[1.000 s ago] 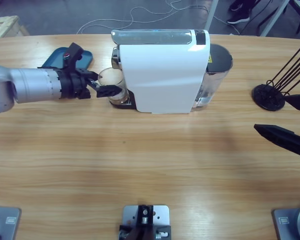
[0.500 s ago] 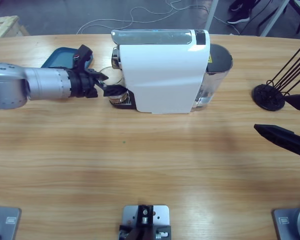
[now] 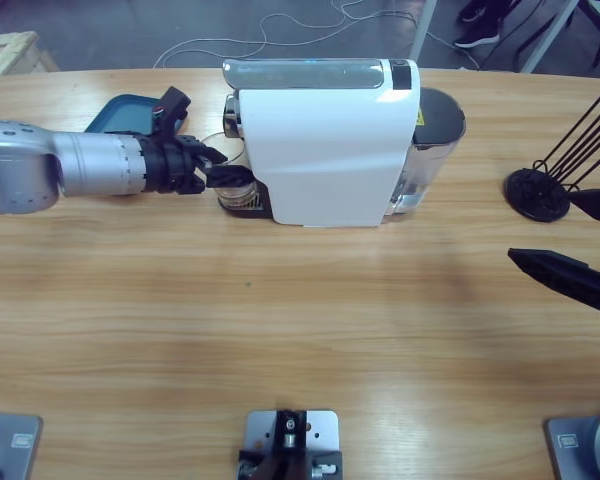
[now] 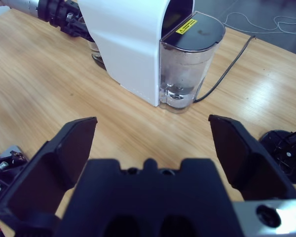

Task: Pour coffee

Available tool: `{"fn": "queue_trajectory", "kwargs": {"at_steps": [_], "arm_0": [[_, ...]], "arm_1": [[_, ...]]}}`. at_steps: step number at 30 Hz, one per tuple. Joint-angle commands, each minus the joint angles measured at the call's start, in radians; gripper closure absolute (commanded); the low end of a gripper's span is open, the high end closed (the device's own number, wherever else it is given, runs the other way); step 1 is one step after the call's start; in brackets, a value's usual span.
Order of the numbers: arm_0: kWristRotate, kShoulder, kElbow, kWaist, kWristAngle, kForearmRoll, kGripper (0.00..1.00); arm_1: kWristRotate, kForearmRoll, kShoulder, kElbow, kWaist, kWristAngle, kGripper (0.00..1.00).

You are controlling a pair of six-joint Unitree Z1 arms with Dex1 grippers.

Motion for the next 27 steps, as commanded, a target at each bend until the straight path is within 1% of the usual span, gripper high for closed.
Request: {"fn": "queue_trajectory", "kwargs": {"at_steps": [1,3,5,8,11,14,18,19,20,21,23,24,25,26,27], "arm_0": [[0.006,-0.066,0.105,0.063,0.095,-0.012,0.943],[0.002,-0.143,0.146,0.157,0.128,-0.006,0.943],[0.002,-0.202,0.151,0.256,0.155,0.009,0.92],[0.002,-0.2,0.113,0.354,0.191,0.009,0.918],[0.002,-0.123,0.055,0.404,0.196,0.008,0.915],[0.002,-0.048,0.014,0.431,0.196,0.008,0.913],[0.002,0.005,-0.01,0.457,0.193,0.008,0.906],[0.002,0.015,-0.01,0.463,0.194,0.009,0.883],[0.002,0.024,-0.008,0.47,0.194,0.011,0.784],[0.001,0.033,-0.006,0.474,0.194,0.014,0.753],[-0.003,0.05,-0.001,0.477,0.193,0.016,0.752],[-0.011,0.056,0.002,0.479,0.192,0.017,0.728],[-0.028,0.065,0.004,0.48,0.188,0.017,0.585],[-0.046,0.077,0.006,0.481,0.184,0.018,0.5],[-0.056,0.079,0.006,0.481,0.181,0.025,0.494]], "arm_1": [[-0.009,-0.013,0.026,0.033,0.005,-0.003,0.0],[-0.009,-0.013,0.025,0.033,0.005,-0.003,0.0],[-0.009,-0.014,0.025,0.033,0.005,-0.003,0.0],[-0.009,-0.014,0.025,0.033,0.005,-0.003,0.0],[-0.009,-0.014,0.025,0.033,0.005,-0.003,0.0],[-0.009,-0.014,0.026,0.033,0.005,-0.003,0.0],[-0.009,-0.014,0.029,0.032,0.005,-0.003,0.0],[-0.009,-0.014,0.029,0.032,0.005,-0.003,0.0],[-0.009,-0.014,0.029,0.031,0.005,-0.003,0.0],[-0.009,-0.014,0.029,0.031,0.005,-0.003,0.0],[-0.009,-0.014,0.029,0.031,0.005,-0.005,0.0],[-0.009,-0.014,0.029,0.031,0.005,-0.005,0.0],[-0.009,-0.014,0.028,0.031,0.005,-0.005,0.0],[-0.009,-0.014,0.026,0.031,0.005,-0.005,0.0],[-0.009,-0.014,0.026,0.031,0.005,-0.005,0.0]]}}
